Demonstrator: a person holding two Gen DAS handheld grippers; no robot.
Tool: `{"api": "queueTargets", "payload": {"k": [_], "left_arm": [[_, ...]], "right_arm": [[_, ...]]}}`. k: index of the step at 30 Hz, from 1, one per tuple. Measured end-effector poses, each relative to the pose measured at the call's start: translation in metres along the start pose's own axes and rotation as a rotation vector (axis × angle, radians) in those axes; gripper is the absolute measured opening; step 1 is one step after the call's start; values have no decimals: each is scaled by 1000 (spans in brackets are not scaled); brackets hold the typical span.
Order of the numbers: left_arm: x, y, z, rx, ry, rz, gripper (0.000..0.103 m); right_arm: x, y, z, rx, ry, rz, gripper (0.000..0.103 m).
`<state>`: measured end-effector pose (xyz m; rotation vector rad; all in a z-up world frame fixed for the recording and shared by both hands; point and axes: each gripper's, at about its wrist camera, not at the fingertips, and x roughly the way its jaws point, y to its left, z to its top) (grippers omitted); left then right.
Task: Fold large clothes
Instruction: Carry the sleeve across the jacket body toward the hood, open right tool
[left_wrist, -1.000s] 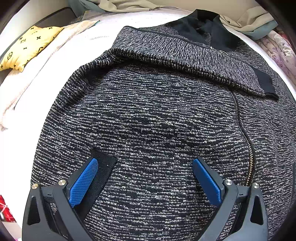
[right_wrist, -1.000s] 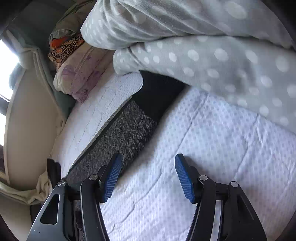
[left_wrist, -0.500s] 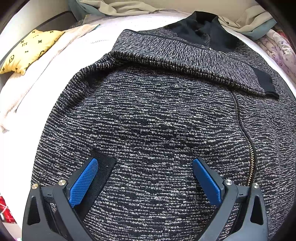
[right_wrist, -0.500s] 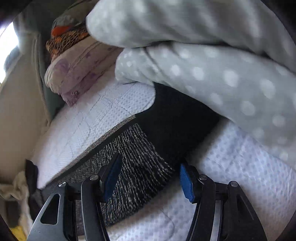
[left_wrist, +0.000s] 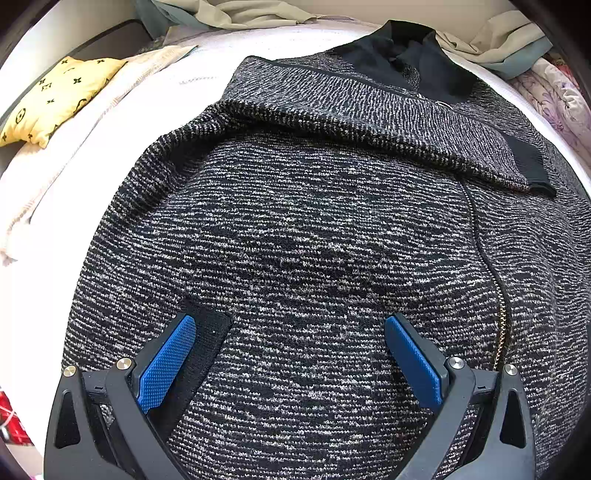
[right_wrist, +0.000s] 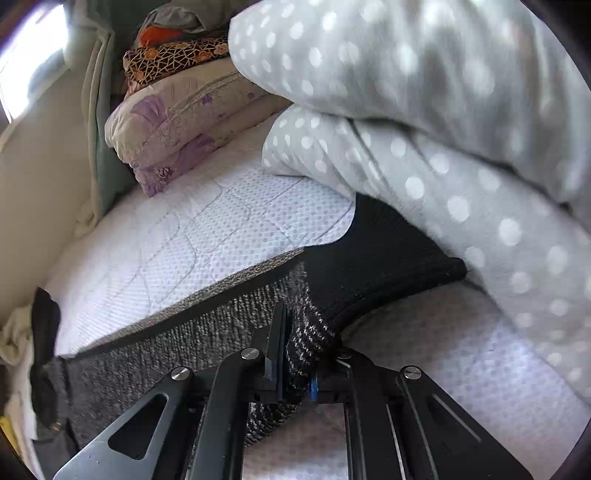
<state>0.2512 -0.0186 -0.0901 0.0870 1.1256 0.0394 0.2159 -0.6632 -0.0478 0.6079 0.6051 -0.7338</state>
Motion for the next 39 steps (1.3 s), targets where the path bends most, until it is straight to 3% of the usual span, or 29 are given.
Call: {"api": "queueTargets", "payload": {"k": [5,13,18,29,33,39], "left_arm": [[-1,-5,-2,-3,-13,27,103],[0,-2,1,-2,-8,17,103],[-2,0,-3,-2,-12,14,103],[-1,2,-1,-5,0,6,103],[2,6,4,-7,12,-2,103],[4,8,9,-8,17,-2,103]], "right_arm": [[-29,44,-8,-196,-96,-96,4],[-96,134,-45,-423,-196,62,4],[-114,192,-80,-577,-221,105,4],[-104,331,-181,-938,-141,161,4],[-91,359,-235,-1060,-82,162,4],[-66,367,-290,-1145,-17,108,5]]}}
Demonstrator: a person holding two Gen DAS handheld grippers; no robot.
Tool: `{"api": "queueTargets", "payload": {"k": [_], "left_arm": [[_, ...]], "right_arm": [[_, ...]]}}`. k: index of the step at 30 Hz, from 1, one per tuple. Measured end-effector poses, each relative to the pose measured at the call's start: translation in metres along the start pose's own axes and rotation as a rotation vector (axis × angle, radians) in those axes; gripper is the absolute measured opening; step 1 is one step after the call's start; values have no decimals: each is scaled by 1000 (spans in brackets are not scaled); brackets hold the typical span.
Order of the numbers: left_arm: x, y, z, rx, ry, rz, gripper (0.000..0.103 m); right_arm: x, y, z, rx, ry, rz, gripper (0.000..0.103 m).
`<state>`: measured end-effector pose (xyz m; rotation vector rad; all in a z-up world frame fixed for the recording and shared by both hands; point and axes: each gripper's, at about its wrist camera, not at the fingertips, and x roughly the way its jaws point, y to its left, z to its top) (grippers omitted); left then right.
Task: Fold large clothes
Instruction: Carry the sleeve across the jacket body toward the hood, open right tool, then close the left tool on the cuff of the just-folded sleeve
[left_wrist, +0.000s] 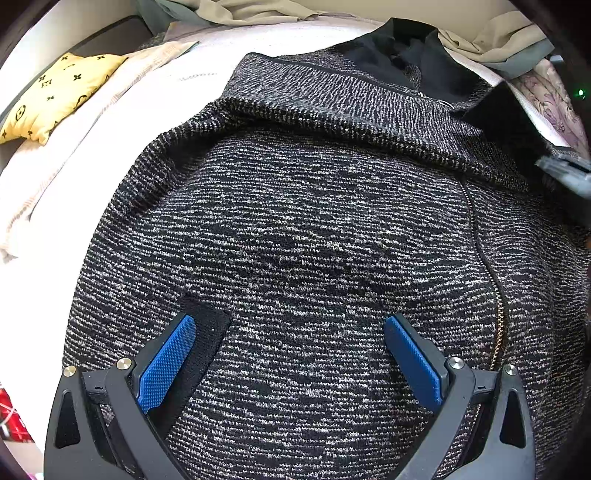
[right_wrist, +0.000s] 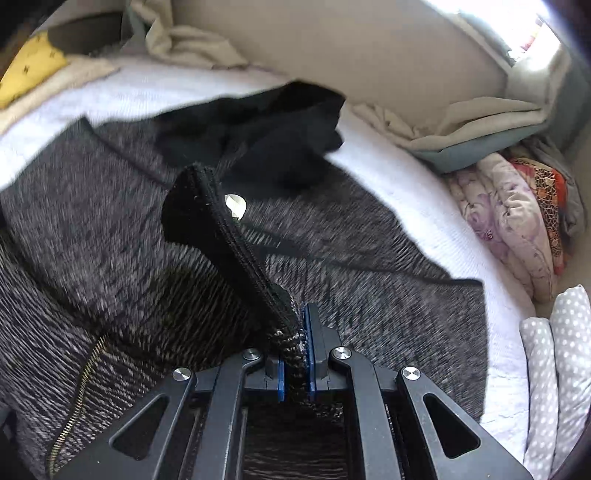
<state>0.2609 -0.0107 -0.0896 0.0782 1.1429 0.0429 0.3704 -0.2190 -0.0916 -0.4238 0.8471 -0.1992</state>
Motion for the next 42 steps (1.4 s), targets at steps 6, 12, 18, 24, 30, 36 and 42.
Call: {"api": "queueTargets", "payload": {"k": [6,12,18,24,30,36,42], "left_arm": [[1,1,1,1,1,-2,103],[6,5,11,4,35,-14,103],[6,6,23,27,71,-51,103],[-11,12,24,49,70,-156,103],[-37,16,36,66,22,-321,103],[-38,-17,79,0,67,-539,86],[-16,-58,126,-102,102,-657,75]], "right_arm": [[1,8,-11,23,56,37,57],[-53,-22,-39,166,60,290,82],[-80,-39,-101,195,89,308,82],[-72,-48,-136,243,80,219,87],[-60,-48,-145,300,65,221,102],[-53,-51,-141,322,85,222,103],[-56,-49,-144,331,85,232,103]]}}
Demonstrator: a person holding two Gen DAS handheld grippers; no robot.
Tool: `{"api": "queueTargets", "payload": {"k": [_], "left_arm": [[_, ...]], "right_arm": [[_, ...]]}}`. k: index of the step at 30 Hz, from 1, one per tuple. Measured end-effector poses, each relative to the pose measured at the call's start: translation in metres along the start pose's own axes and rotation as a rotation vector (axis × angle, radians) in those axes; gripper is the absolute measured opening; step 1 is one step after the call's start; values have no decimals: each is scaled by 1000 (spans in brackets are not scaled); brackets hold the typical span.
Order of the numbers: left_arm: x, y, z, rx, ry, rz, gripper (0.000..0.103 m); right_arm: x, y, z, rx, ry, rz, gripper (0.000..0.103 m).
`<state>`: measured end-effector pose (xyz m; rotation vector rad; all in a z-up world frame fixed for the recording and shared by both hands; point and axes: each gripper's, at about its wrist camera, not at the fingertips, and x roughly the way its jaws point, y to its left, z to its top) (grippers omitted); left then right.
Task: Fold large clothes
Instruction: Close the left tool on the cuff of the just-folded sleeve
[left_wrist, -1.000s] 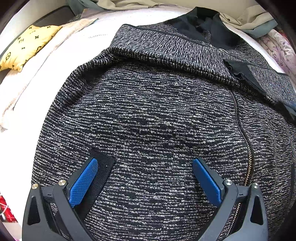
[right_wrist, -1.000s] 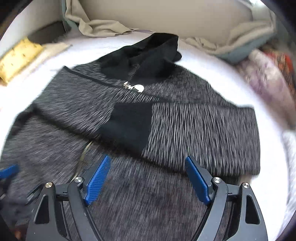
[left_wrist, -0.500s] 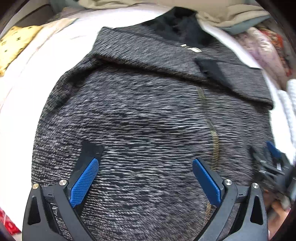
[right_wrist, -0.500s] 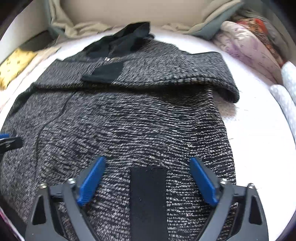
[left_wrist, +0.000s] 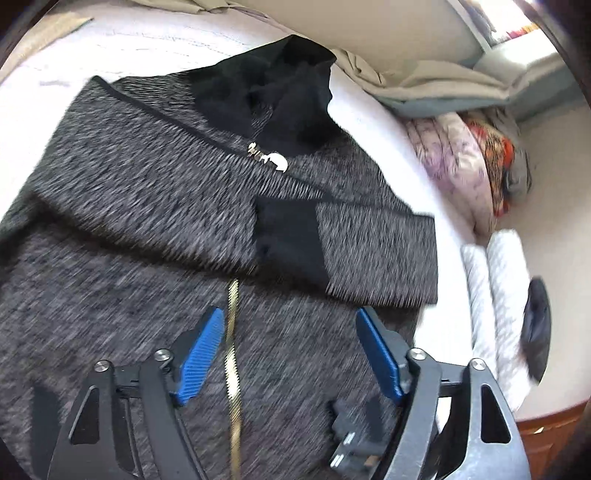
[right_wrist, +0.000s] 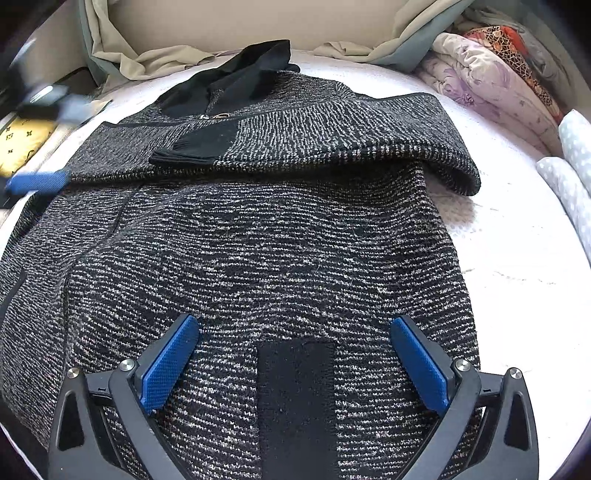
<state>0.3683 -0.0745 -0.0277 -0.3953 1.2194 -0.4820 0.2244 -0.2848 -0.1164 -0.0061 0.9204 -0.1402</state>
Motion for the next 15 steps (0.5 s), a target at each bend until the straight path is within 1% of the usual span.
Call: {"api": "queueTargets", "payload": {"k": [3,6,9,11,15], "left_arm": [[20,-1,13,-53,-9,-13,72],[38,8,22,-99,-14,8,70],[53,20,28,-144,-3,6,61],[67,25,30,-171,25,0,57],[76,29,30,-206,27,-32,57]], "right_arm": [[-2,-2,-2,2,-1,7,103],[-2,-2,-3,2,-4,10,103],[-2,-1,-4,0,-4,5,103],[-2,0,-4,0,-3,0,103],[-2,1,-3,6,-2,-4,103]]}}
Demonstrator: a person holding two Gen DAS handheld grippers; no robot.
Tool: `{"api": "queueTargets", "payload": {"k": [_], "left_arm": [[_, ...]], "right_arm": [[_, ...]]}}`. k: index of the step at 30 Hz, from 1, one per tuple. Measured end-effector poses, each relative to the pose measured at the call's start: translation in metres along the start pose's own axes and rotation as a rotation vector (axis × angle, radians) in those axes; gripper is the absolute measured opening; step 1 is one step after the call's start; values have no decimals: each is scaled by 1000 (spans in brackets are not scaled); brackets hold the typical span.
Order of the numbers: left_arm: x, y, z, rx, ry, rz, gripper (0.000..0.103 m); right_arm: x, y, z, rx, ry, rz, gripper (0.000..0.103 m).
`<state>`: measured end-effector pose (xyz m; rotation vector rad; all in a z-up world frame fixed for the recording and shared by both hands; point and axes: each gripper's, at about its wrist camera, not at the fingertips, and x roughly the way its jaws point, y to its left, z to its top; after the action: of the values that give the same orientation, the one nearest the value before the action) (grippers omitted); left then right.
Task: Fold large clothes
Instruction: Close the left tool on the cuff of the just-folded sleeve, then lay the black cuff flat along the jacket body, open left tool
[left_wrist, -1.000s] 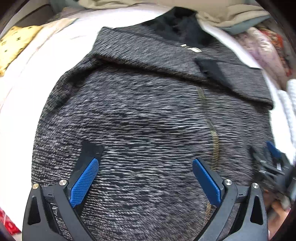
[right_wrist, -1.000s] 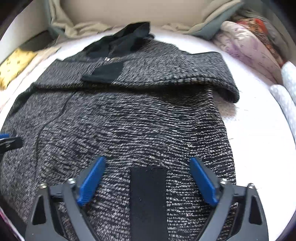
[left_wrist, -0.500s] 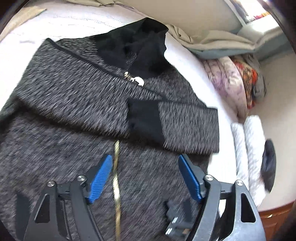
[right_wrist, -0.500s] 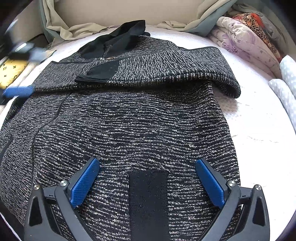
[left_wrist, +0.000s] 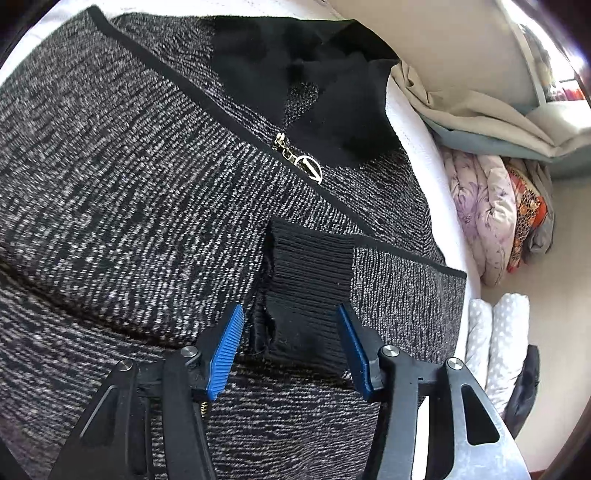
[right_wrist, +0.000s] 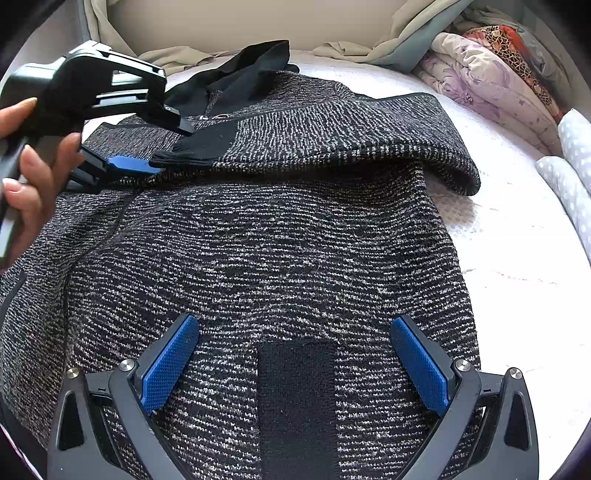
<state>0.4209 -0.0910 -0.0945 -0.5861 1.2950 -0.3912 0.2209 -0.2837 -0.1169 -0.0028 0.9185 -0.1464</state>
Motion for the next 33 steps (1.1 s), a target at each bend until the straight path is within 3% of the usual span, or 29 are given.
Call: {"api": "queueTargets", "payload": {"k": [6,8,10,13,20,25,33], "left_arm": [[14,-3,-1,-36,14,-62,52],[22,-1,-1,-69,40,-113,26],[33,1,-3,-98,76,-141,11],[33,-6,-3,-70,49,-120,10],[-6,-61,14,158,-42,-33,9],[-46,-91,35,313,-147,95,9],[-93,-49,63,324,-225,231,9]], "right_arm": [[1,1,2,13,3,-4,103],[1,1,3,18,4,-8,103],[1,1,3,19,4,-11,103],[2,1,3,19,4,-10,103],[2,1,4,22,5,-13,103],[3,0,5,24,6,-15,103],[3,0,5,24,6,-15,103]]}}
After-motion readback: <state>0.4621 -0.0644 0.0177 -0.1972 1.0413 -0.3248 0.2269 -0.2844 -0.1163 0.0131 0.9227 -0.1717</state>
